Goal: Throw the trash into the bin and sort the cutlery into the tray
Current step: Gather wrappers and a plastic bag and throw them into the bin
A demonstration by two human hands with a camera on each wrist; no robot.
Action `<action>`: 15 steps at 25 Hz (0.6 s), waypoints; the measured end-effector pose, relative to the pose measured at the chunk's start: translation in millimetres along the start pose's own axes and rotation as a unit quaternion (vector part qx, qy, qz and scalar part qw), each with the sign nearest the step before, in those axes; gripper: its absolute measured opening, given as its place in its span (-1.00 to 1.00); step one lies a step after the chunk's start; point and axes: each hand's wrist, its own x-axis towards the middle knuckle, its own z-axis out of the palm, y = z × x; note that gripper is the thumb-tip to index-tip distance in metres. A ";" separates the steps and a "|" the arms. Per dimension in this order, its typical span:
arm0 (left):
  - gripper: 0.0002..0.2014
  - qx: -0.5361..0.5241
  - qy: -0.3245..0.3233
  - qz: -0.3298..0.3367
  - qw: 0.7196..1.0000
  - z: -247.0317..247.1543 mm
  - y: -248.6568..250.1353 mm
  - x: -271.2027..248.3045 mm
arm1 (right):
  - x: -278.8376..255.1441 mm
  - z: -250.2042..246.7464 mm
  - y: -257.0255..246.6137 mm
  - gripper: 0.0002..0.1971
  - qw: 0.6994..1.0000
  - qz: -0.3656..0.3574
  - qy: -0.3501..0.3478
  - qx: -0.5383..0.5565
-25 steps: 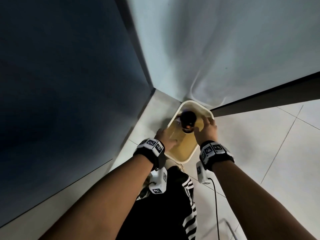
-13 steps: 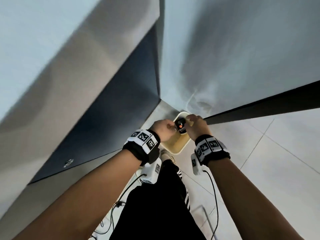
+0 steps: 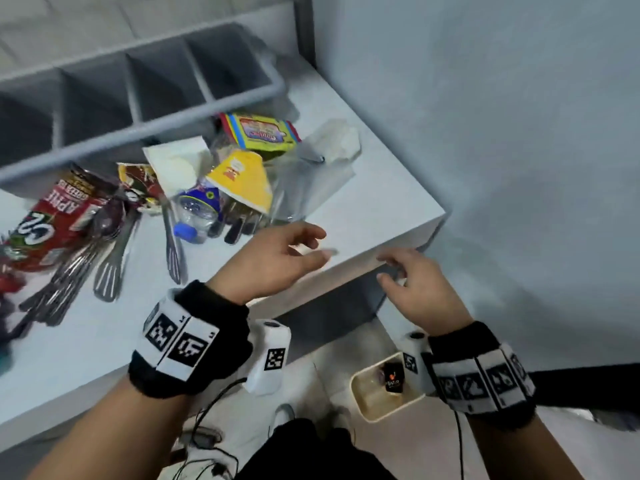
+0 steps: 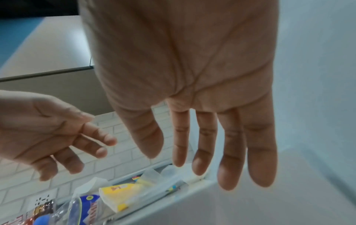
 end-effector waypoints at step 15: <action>-0.38 0.322 0.133 -0.069 0.935 -104.2 -34.6 96.6 | 181.8 8.0 -93.2 0.19 0.941 -0.014 -0.109 -0.321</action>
